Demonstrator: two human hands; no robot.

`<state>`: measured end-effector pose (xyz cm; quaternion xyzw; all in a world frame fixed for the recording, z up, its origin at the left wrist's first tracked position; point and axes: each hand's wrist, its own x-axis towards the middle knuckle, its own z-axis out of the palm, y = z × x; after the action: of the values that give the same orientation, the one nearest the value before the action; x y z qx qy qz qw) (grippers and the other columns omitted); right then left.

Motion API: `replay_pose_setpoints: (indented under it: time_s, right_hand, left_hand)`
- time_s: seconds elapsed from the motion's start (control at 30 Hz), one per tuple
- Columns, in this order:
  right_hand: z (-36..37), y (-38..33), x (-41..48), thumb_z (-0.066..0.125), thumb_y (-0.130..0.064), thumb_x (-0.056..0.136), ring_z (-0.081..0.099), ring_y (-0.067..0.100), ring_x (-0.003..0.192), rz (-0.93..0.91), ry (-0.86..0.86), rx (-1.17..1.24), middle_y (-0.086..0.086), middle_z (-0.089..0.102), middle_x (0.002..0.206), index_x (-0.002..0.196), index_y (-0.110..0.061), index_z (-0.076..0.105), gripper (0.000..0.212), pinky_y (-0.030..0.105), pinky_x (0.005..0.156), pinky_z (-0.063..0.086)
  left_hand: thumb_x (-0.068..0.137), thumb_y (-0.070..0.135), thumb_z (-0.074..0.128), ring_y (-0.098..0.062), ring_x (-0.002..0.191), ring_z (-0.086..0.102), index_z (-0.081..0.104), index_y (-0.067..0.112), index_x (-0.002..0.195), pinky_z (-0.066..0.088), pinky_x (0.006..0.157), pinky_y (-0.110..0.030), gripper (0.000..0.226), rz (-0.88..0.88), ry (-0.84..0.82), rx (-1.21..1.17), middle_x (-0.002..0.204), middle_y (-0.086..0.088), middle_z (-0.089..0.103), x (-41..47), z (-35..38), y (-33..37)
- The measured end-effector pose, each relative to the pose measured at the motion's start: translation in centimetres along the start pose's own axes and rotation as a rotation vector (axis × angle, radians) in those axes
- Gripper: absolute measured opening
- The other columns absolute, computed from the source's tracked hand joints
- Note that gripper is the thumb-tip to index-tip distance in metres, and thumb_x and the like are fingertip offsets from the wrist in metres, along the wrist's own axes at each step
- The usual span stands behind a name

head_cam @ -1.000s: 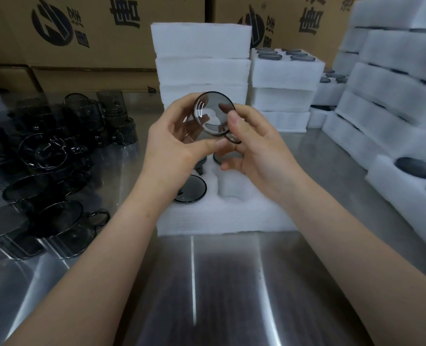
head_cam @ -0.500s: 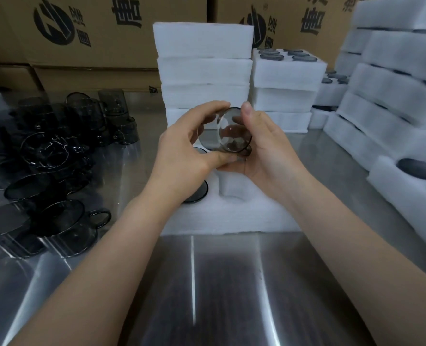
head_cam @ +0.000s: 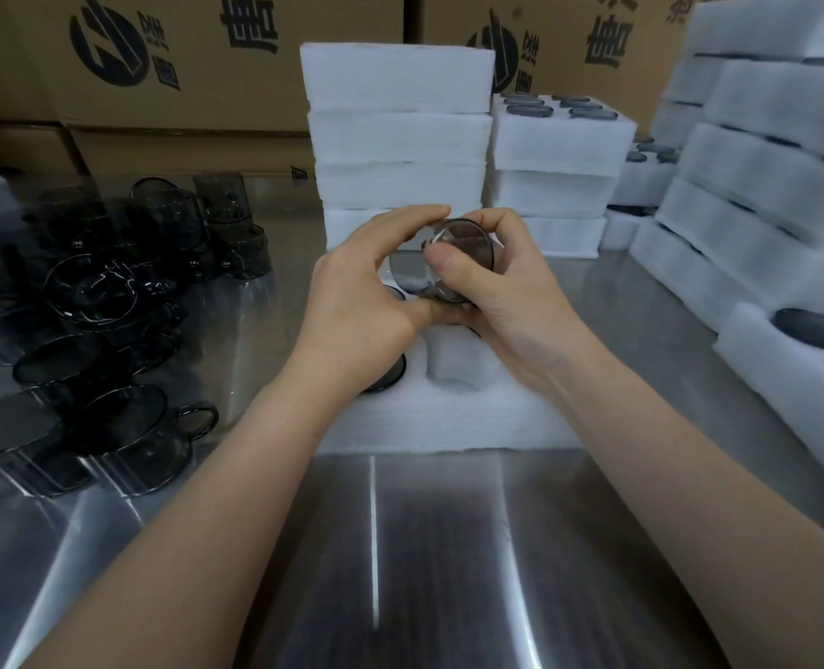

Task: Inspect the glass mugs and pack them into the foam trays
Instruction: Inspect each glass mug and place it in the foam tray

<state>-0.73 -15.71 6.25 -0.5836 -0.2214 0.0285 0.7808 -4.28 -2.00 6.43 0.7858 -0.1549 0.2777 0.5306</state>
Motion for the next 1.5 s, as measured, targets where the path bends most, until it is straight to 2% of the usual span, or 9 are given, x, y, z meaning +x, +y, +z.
replay_pose_setpoints:
  time_s: [0.1,0.2,0.47,0.67,1.0,1.17,1.33,1.43,1.5]
  right_hand:
    - [-0.2,0.1,0.0,0.079,-0.015,0.072,0.069,0.021,0.092,-0.012,-0.023,-0.023,0.007,0.065,0.105,0.105,-0.016,0.055,0.041,0.044,0.08,0.057]
    - [-0.4,-0.2,-0.2,0.075,-0.011,0.078,0.07,0.026,0.098,-0.012,-0.059,0.001,0.007,0.069,0.107,0.11,-0.012,0.059,0.036,0.04,0.077,0.058]
    - [-0.1,-0.7,-0.4,0.049,-0.012,0.1,0.069,0.025,0.093,-0.001,-0.038,0.054,0.013,0.069,0.103,0.115,-0.004,0.061,0.021,0.038,0.071,0.057]
    - [0.2,-0.5,-0.5,0.058,-0.021,0.097,0.07,0.014,0.075,-0.037,0.064,-0.063,-0.003,0.071,0.09,0.094,-0.016,0.062,0.007,0.034,0.058,0.057]
    - [0.1,0.4,-0.2,0.077,-0.034,0.071,0.068,0.02,0.09,-0.073,0.073,-0.228,0.009,0.063,0.11,0.104,-0.026,0.051,0.042,0.03,0.059,0.052]
    - [0.2,-0.5,-0.2,0.052,-0.035,0.097,0.067,0.018,0.082,-0.039,-0.004,-0.133,0.007,0.068,0.107,0.118,-0.019,0.063,0.029,0.032,0.06,0.053]
    - [-0.1,-1.2,-0.1,0.048,-0.029,0.101,0.066,0.025,0.085,0.065,-0.088,0.12,0.009,0.066,0.108,0.12,-0.011,0.056,0.028,0.044,0.073,0.057]
    - [-0.2,-0.9,-0.1,0.058,-0.031,0.092,0.061,0.036,0.107,0.091,-0.19,0.206,0.018,0.06,0.121,0.115,-0.016,0.048,0.029,0.06,0.093,0.051]
    - [-0.2,-0.8,-0.1,0.062,-0.031,0.088,0.059,0.038,0.11,0.105,-0.204,0.241,0.021,0.057,0.123,0.121,-0.015,0.045,0.041,0.061,0.094,0.05]
  left_hand:
    - [0.063,-0.001,0.085,-0.012,0.111,0.062,0.064,0.026,0.119,0.051,0.097,-0.038,0.065,-0.059,0.035,-0.064,0.116,0.006,0.067,0.1,-0.1,-0.2]
    - [0.063,-0.001,0.085,-0.009,0.107,0.064,0.064,0.024,0.119,0.052,0.095,-0.034,0.065,-0.094,0.063,-0.126,0.111,0.005,0.069,0.2,-0.3,-0.1]
    - [0.06,-0.005,0.086,-0.013,0.112,0.063,0.061,0.021,0.119,0.049,0.101,-0.037,0.068,-0.104,0.056,-0.215,0.114,0.001,0.068,0.4,-0.5,-0.3]
    - [0.064,-0.001,0.085,-0.012,0.112,0.061,0.061,0.015,0.123,0.049,0.099,-0.034,0.066,-0.057,0.017,-0.12,0.115,0.002,0.067,0.1,-0.3,0.1]
    - [0.071,-0.003,0.078,-0.003,0.112,0.06,0.054,0.039,0.117,0.053,0.091,-0.027,0.067,0.024,-0.009,0.013,0.12,0.02,0.061,0.0,0.1,-0.4]
    - [0.073,0.012,0.077,-0.01,0.112,0.062,0.05,0.021,0.123,0.05,0.098,-0.033,0.058,-0.012,-0.005,-0.176,0.116,0.006,0.064,0.0,-0.1,0.0]
    - [0.086,0.013,0.062,-0.016,0.104,0.065,0.033,0.012,0.125,0.053,0.094,-0.044,0.049,-0.052,-0.054,-0.346,0.103,0.009,0.066,-0.3,-0.2,0.5]
    - [0.096,0.007,0.053,-0.005,0.097,0.064,0.04,-0.004,0.129,0.052,0.083,-0.021,0.037,-0.069,-0.072,-0.358,0.106,0.0,0.065,0.0,-0.4,0.6]
    - [0.098,0.011,0.049,-0.009,0.105,0.063,0.046,-0.003,0.135,0.049,0.089,-0.021,0.04,-0.103,-0.084,-0.341,0.12,-0.011,0.063,0.0,-0.5,0.7]
